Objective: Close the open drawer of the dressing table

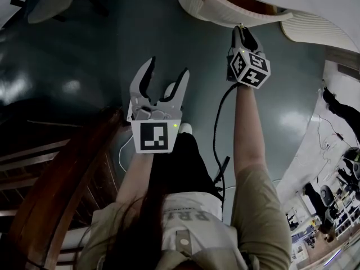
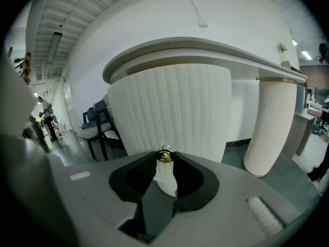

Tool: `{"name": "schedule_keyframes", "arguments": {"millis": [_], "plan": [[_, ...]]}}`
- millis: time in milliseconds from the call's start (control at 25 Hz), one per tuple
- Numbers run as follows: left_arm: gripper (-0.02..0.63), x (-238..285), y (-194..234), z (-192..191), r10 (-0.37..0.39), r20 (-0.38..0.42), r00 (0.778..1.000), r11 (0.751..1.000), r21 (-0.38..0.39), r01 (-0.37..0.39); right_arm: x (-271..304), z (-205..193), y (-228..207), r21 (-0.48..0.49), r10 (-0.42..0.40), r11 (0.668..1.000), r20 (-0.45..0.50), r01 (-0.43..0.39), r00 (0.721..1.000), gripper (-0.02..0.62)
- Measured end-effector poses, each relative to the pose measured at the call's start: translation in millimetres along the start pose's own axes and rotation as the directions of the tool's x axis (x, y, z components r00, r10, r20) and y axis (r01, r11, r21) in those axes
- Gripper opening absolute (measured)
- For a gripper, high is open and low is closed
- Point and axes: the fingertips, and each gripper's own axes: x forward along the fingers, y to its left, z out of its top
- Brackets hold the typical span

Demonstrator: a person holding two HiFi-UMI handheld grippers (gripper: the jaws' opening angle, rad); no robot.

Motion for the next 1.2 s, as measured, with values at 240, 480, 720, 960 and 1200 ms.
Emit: {"name": "schedule_keyframes", "arguments": {"millis": [240, 480, 720, 960, 1200], "plan": [[0.310, 4.6, 6.5, 0.7, 0.012, 0.002, 1.000, 1.000, -0.005, -0.012, 6.6, 3.3, -1.3, 0.011, -0.007, 1.000, 0.011, 0.007, 1.000, 0.106], [0.310, 7.5, 10.1, 1.2, 0.009, 0.002, 1.000, 1.000, -0.003, -0.009, 17.0, 8.4, -1.3, 0.006, -0.004, 1.000, 0.007, 0.004, 1.000, 0.106], [0.310, 8.3, 9.3, -1.1, 0.015, -0.009, 1.000, 1.000, -0.012, -0.015, 21.4, 15.0, -0.6, 0.014, -0.004, 1.000, 0.013, 0.004, 1.000, 0.106], [0.310, 13.9, 8.1, -0.9, 0.014, 0.000, 1.000, 1.000, -0.019, -0.014, 27.0, 14.6, -0.8, 0.013, -0.001, 1.000, 0.016, 0.000, 1.000, 0.106], [0.310, 16.8, 7.9, 4.4, 0.012, 0.013, 1.000, 1.000, -0.023, -0.011, 32.2, 21.6, -1.5, 0.013, -0.004, 1.000, 0.018, 0.004, 1.000, 0.106]]}}
